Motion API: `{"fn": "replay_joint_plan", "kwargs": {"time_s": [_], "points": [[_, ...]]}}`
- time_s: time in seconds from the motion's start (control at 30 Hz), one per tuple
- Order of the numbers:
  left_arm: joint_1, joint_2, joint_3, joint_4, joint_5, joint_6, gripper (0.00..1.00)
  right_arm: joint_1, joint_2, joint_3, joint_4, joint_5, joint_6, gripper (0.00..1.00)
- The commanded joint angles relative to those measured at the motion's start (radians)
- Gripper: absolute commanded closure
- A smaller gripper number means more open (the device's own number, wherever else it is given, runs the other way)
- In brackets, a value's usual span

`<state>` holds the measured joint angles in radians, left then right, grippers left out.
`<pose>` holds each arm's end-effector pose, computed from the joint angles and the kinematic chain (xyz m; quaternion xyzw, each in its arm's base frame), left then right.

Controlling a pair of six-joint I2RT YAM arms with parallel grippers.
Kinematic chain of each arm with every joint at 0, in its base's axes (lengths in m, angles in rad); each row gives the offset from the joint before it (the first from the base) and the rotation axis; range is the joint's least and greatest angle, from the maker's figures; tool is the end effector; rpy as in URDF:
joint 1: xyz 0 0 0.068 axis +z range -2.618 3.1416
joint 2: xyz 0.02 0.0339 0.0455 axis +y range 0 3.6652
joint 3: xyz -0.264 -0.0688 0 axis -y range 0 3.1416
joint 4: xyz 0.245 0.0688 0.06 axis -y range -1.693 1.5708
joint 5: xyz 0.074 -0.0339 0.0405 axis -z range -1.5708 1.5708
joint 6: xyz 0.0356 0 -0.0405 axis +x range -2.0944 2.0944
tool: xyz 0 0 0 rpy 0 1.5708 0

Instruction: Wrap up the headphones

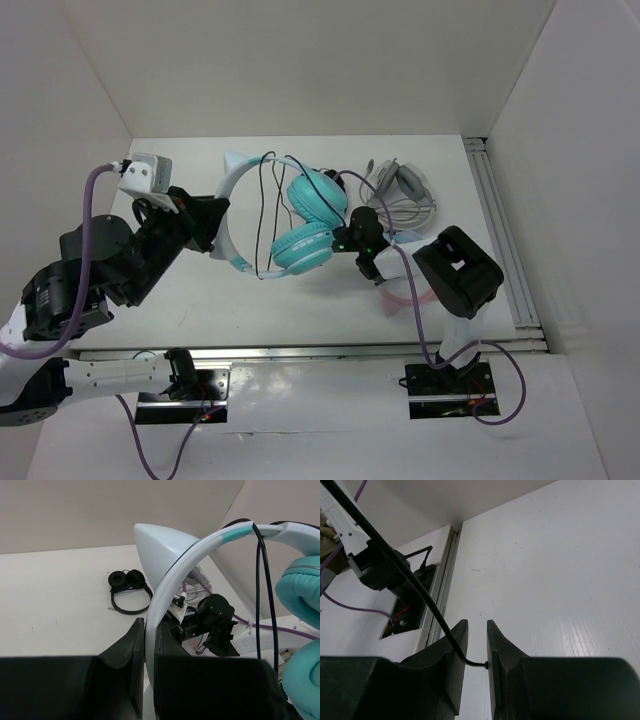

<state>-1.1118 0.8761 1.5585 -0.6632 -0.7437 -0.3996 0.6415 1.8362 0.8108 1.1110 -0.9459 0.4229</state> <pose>0.0675 -0.0821 0.5193 -0.0157 0.7019 -0.2709 0.6585 0.2729 0.2398 0.1980 -0.3992 0.5618 0.5982 0.4088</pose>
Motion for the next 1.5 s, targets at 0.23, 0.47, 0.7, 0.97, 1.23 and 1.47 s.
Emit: {"fn": "replay_joint_plan", "kwargs": {"time_s": [0.23,0.47,0.7,0.97,1.23,1.47], "points": [[-0.005,-0.034,0.063,0.131,-0.034,-0.039,1.0,0.018,0.051,0.008,0.11,0.019,0.004,0.65],[-0.005,-0.034,0.063,0.131,-0.034,-0.039,1.0,0.029,0.081,0.018,0.119,0.028,0.013,0.58],[-0.005,-0.034,0.063,0.131,-0.034,-0.048,1.0,0.047,0.09,0.027,0.116,0.048,0.002,0.63],[-0.005,-0.045,0.044,0.131,-0.034,-0.048,1.0,0.047,0.063,0.016,0.15,0.078,0.011,0.65],[-0.005,-0.054,0.044,0.122,-0.043,-0.058,1.0,0.075,0.034,0.016,0.11,0.088,-0.013,0.46],[-0.005,-0.045,0.044,0.112,-0.043,-0.067,1.0,0.104,0.003,0.016,0.121,0.078,-0.027,0.44]]}}
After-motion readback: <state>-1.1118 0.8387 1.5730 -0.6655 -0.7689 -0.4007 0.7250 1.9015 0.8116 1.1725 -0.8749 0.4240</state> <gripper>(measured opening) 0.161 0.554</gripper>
